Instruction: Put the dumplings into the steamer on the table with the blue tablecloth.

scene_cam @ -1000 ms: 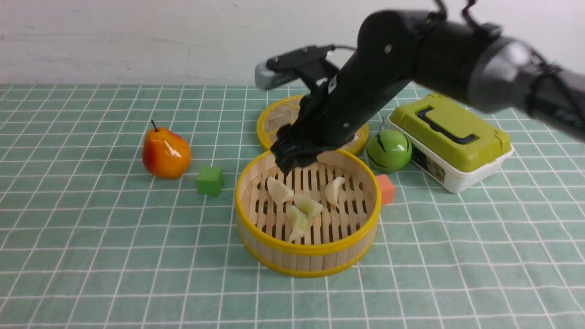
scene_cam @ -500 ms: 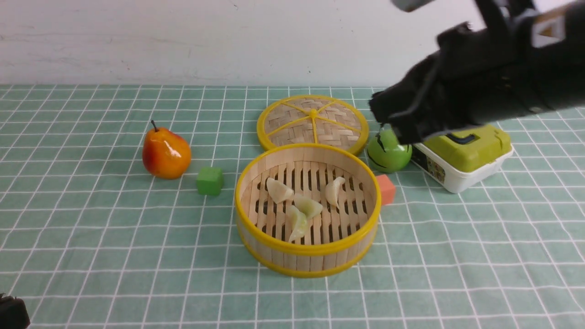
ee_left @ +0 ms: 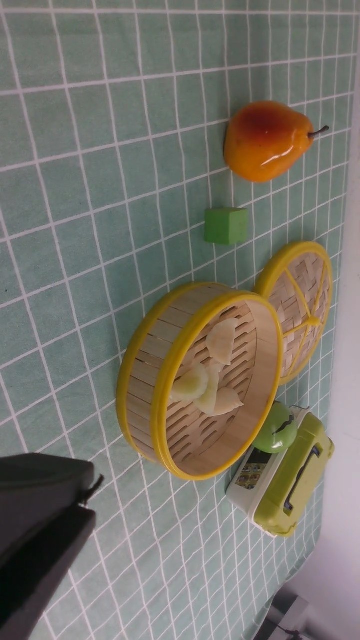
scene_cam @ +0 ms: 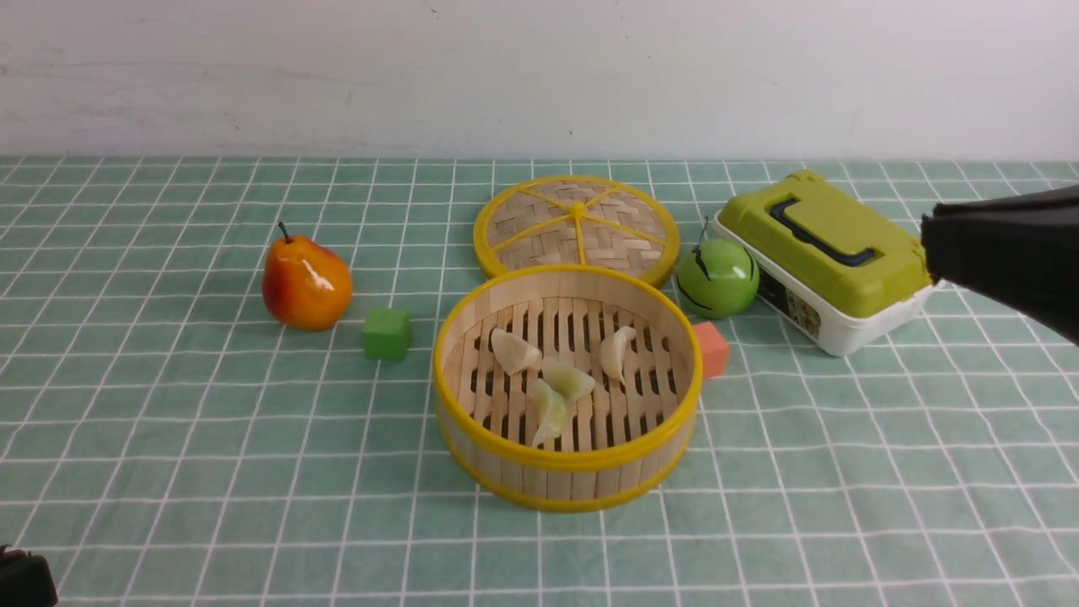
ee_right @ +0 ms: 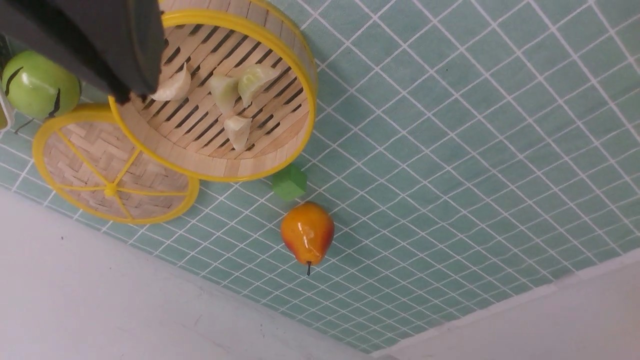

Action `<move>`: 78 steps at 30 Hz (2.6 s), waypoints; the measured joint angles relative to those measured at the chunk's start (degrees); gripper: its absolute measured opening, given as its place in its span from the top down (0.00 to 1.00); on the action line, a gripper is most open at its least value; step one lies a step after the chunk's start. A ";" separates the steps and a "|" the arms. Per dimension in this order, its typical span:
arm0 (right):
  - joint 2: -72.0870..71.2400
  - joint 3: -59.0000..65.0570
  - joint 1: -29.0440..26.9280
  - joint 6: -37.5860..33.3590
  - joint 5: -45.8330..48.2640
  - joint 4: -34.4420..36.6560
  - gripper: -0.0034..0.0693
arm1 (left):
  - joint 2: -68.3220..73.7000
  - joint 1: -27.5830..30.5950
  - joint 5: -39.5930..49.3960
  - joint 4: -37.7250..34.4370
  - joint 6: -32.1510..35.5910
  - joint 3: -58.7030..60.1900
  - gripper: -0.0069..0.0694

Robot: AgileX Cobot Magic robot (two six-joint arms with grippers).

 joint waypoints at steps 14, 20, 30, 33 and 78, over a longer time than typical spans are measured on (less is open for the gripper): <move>-0.77 0.96 0.00 -0.14 0.63 -0.83 0.97 | 0.00 0.00 0.00 0.05 0.00 0.00 0.83; -7.80 12.48 -1.29 0.05 -12.01 -3.20 0.98 | 0.00 0.00 0.00 0.05 0.00 0.00 0.83; -38.31 47.18 -20.54 15.41 -27.62 -10.93 0.98 | 0.00 0.00 0.00 0.05 -0.05 0.00 0.83; -45.27 51.24 -27.64 21.86 -22.25 -13.97 0.98 | 0.00 0.00 0.00 0.05 -0.05 0.00 0.83; -47.51 57.75 -34.48 26.63 -11.93 -18.43 0.98 | 0.00 0.00 0.00 0.00 -0.10 0.06 0.77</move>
